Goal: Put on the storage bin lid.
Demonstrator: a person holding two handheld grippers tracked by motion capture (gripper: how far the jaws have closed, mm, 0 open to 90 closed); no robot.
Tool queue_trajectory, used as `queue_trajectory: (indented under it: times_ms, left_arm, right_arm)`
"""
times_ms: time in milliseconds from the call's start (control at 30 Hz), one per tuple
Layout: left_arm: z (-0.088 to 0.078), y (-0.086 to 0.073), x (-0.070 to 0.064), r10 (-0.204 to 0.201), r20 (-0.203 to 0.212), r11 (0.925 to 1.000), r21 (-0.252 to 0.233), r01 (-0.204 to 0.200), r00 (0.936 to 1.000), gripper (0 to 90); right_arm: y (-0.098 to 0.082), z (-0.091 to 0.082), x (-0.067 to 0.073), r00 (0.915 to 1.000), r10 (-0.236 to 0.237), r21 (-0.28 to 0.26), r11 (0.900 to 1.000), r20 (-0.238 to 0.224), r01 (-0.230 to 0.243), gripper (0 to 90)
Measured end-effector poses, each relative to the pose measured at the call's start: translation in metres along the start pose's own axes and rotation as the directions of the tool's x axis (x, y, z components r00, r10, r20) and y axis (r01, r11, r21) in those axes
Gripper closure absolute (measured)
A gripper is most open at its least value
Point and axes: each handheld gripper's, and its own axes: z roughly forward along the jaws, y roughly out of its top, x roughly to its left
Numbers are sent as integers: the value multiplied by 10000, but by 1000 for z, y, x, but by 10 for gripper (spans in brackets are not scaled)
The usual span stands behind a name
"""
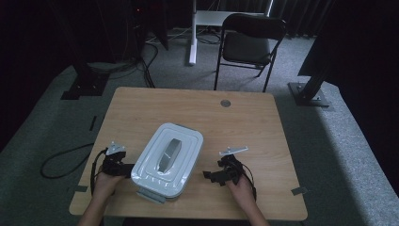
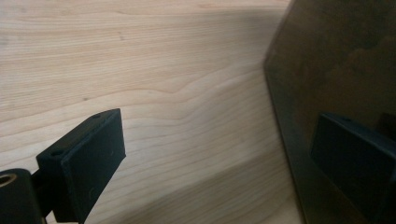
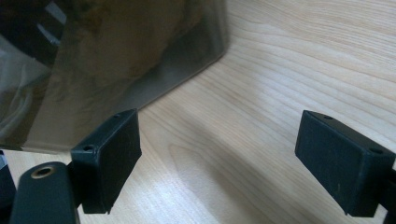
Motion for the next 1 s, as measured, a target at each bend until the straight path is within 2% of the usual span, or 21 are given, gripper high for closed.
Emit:
queue_trajectory:
  times_ms: [167, 267, 300, 333, 433, 600, 667, 767, 1000]
  left_arm:
    - [2, -2, -9, 112, 272, 9999, 114, -115, 9996, 44]
    - [7, -2, -21, 284, 528, 9994, 197, -295, 9982, 45]
    - [7, -2, -21, 284, 528, 9994, 197, -295, 9982, 44]
    - [10, -1, -28, 493, 492, 9985, 225, -505, 9976, 44]
    - [12, 0, -33, 504, 664, 9982, 304, -525, 9965, 44]
    - [17, 4, -51, 730, 773, 9965, 362, -760, 9943, 45]
    - [19, 7, -55, 891, 646, 9950, 399, -918, 9939, 45]
    - [21, 9, -58, 962, 602, 9942, 430, -989, 9935, 45]
    - [29, 18, -70, 1113, 465, 9919, 567, -1139, 9927, 47]
  right_arm:
    - [0, 0, 3, 10000, -59, 10, 10000, -52, 59, 135]
    - [0, -2, 3, 10000, -56, -72, 10000, -82, 56, 135]
    - [0, -2, 3, 10000, -56, -72, 10000, -82, 56, 135]
    - [0, -4, 4, 9999, -68, -116, 9999, -82, 67, 135]
    - [-1, -5, 4, 9999, -36, -148, 9999, -131, 34, 135]
    - [-3, -9, 1, 9992, 8, -141, 9999, -391, -14, 135]
    - [-4, -11, -2, 9998, 35, -211, 9998, -212, -40, 134]
    - [-6, -13, -6, 9992, 222, -322, 9992, -340, -233, 134]
    - [-3, -18, -21, 9988, 480, -447, 9978, -24, -481, 135]
